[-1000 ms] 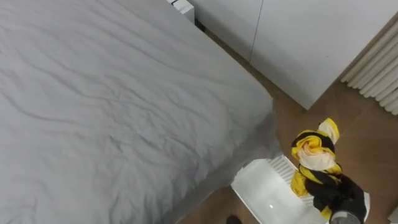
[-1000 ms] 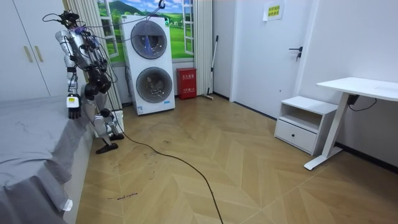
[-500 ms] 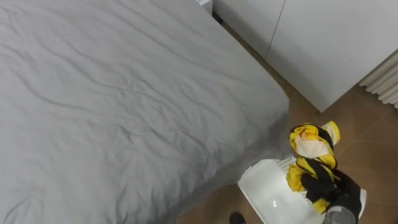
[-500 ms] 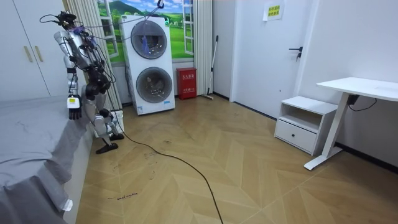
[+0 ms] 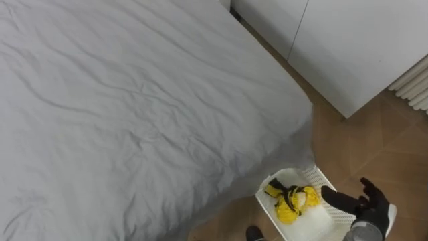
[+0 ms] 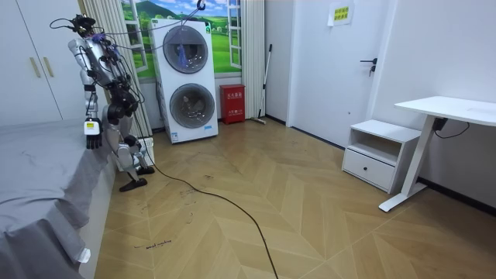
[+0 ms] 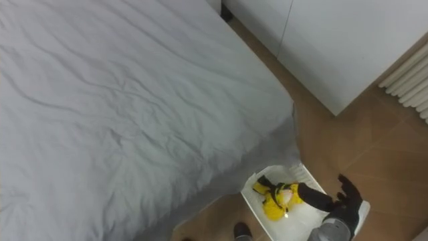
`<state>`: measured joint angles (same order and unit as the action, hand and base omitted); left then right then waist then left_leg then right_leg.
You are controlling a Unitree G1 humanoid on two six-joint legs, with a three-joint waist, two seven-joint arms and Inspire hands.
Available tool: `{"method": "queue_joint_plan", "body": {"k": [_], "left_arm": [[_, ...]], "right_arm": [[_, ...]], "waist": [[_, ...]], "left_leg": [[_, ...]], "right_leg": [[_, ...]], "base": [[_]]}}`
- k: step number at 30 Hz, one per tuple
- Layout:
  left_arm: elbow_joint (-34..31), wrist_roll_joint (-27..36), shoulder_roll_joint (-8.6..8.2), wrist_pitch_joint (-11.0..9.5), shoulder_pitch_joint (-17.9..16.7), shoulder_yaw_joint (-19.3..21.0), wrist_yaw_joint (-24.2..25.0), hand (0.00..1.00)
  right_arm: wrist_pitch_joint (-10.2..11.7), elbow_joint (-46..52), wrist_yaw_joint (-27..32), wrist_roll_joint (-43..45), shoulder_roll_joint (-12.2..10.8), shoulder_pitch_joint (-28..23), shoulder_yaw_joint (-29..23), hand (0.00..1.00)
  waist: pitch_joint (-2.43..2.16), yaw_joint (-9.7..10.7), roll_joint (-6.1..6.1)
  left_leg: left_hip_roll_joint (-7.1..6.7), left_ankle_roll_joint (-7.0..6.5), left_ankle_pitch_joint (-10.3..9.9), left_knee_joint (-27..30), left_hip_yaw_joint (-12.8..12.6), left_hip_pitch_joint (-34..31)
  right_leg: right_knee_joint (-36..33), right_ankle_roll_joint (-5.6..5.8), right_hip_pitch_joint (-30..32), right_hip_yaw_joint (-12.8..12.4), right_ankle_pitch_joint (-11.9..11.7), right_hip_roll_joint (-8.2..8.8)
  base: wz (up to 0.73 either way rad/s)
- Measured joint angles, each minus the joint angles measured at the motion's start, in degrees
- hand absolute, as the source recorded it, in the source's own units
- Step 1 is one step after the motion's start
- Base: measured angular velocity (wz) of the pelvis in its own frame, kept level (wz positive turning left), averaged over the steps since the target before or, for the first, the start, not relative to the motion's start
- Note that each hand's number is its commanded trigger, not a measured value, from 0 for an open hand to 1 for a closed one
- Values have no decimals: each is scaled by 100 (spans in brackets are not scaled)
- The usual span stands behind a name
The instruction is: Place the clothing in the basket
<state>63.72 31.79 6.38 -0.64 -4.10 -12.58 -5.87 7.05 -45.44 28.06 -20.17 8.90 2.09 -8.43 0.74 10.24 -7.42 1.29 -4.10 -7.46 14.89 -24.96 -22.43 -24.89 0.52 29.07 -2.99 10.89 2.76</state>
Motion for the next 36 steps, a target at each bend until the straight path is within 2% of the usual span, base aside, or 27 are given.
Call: {"method": "queue_joint_plan", "body": {"k": [6,10,15,20,22,26,27,28,29,31,33,36], "left_arm": [[-99,1,-1,2,-8,-75,-9,0],[-141,1,-2,2,-17,-90,-16,0],[-170,0,29,7,-54,-90,57,0],[-253,-122,78,35,-207,-49,250,0],[-269,-223,82,26,-283,-51,275,0],[-246,-606,82,-36,-462,104,312,0],[-254,-686,79,-75,-549,185,321,0],[-259,-741,75,-123,-616,240,325,0],[-262,-758,75,-138,-649,265,330,0],[-259,-972,73,-155,-701,446,383,0],[-269,-1025,70,-193,-733,469,368,0],[-310,-1063,16,-199,-799,493,361,0]], "right_arm": [[64,0,12,3,4,-2,43,0],[64,-3,-26,3,3,13,46,0],[58,-140,-359,-12,4,-124,54,0],[62,-536,-846,-804,-16,-335,161,0],[67,-925,-1059,-1143,-27,-399,183,0],[50,-1682,-1694,-1701,-63,-700,273,0],[40,-1874,-1865,-1832,-63,-771,266,0],[36,-2057,-2010,-1855,-63,-807,271,0],[33,-2140,-2086,-1896,-63,-851,271,0],[-41,-2388,-2327,-1994,-97,-1049,265,0],[-93,-2511,-2396,-1987,-178,-1124,264,0],[-236,-2585,-2521,-1971,-251,-1123,273,0]], "waist": [[-5,-121,-8],[-7,-127,-9],[-7,-136,0],[0,-131,23],[7,-131,65],[15,-128,222],[0,-152,283],[5,-201,350],[-1,-222,372],[-43,-252,483],[-71,-286,546],[-61,-341,546]], "left_leg": [[1,0,0,12,1,-3],[-4,-1,1,27,21,-6],[6,-3,11,2,77,90],[3,7,14,-84,169,354],[-1,24,26,-165,232,536],[-20,63,12,-296,474,964],[-35,72,14,-349,524,1077],[-51,94,-1,-380,573,1207],[-84,103,-10,-385,646,1245],[-117,124,-23,-409,888,1429],[-128,146,-39,-414,1016,1525],[-160,163,-51,-468,1140,1735]], "right_leg": [[-15,0,0,0,0,2],[-19,0,-16,21,0,7],[36,-1,-161,84,1,15],[222,0,-506,200,-7,18],[337,1,-736,251,-6,19],[632,13,-1342,451,25,21],[720,15,-1486,501,26,25],[806,15,-1671,538,26,21],[860,16,-1784,591,25,20],[1105,16,-2146,853,26,37],[1267,15,-2384,990,25,32],[1447,13,-2717,1126,20,33]], "base": [[0],[1],[6],[6],[17],[28],[20],[20],[34],[56],[40],[27]]}}
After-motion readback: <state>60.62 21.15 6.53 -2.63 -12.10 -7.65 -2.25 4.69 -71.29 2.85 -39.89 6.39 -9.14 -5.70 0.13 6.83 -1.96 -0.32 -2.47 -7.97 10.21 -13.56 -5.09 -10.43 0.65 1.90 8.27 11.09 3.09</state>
